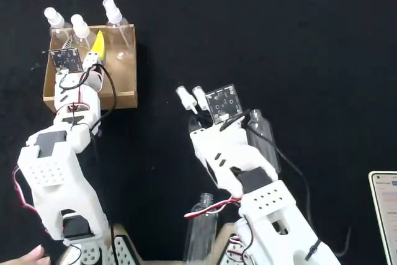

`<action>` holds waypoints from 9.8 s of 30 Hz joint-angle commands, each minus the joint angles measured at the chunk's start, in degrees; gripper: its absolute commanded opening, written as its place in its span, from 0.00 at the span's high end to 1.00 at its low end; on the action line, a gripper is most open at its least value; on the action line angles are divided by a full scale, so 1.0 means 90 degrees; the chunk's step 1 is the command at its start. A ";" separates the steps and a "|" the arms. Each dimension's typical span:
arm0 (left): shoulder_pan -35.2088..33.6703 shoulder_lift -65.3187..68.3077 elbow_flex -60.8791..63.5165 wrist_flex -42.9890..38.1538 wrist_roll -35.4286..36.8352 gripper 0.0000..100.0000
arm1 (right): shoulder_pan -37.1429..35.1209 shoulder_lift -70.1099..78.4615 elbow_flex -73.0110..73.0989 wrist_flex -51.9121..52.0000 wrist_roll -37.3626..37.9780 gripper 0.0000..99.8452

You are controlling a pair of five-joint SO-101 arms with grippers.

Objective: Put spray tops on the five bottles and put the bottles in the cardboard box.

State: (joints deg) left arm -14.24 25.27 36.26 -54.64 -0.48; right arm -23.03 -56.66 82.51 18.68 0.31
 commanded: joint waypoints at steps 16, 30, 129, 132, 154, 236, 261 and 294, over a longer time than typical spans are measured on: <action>0.0044 -0.0078 -0.0181 0.0049 0.0068 0.81 | -0.0029 -0.0093 -0.0063 -0.0176 0.0039 0.97; -0.0093 0.0596 -0.0415 0.0049 0.0059 0.70 | -0.0020 -0.0093 -0.0063 -0.0176 0.0039 0.97; -0.0220 -0.2403 0.1783 0.0742 0.0010 0.73 | -0.0020 -0.0093 -0.0063 -0.0176 0.0049 0.97; -0.0220 -0.2676 0.2027 0.0742 0.0010 0.73 | -0.0020 -0.0093 -0.0063 -0.0176 0.0049 0.97; -0.2398 -0.5451 0.4742 0.0713 -0.0645 0.73 | -0.0020 -0.0103 -0.0073 -0.0176 0.0049 0.97; 0.7331 -0.7248 0.1167 1.4066 0.1221 0.64 | 0.3165 -0.0103 -0.0874 -0.0137 -0.0498 0.96; 0.7995 -0.7238 0.3111 1.2386 0.3233 0.64 | 0.3126 -0.0103 -0.0864 -0.0166 -0.0498 0.96; 0.4860 -0.7326 0.2349 1.2542 0.0293 0.85 | 0.3126 -0.0103 -0.0835 -0.0166 -0.0498 0.96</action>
State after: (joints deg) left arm 41.23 -40.04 63.60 56.40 14.20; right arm 4.40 -56.66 78.37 18.68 -3.74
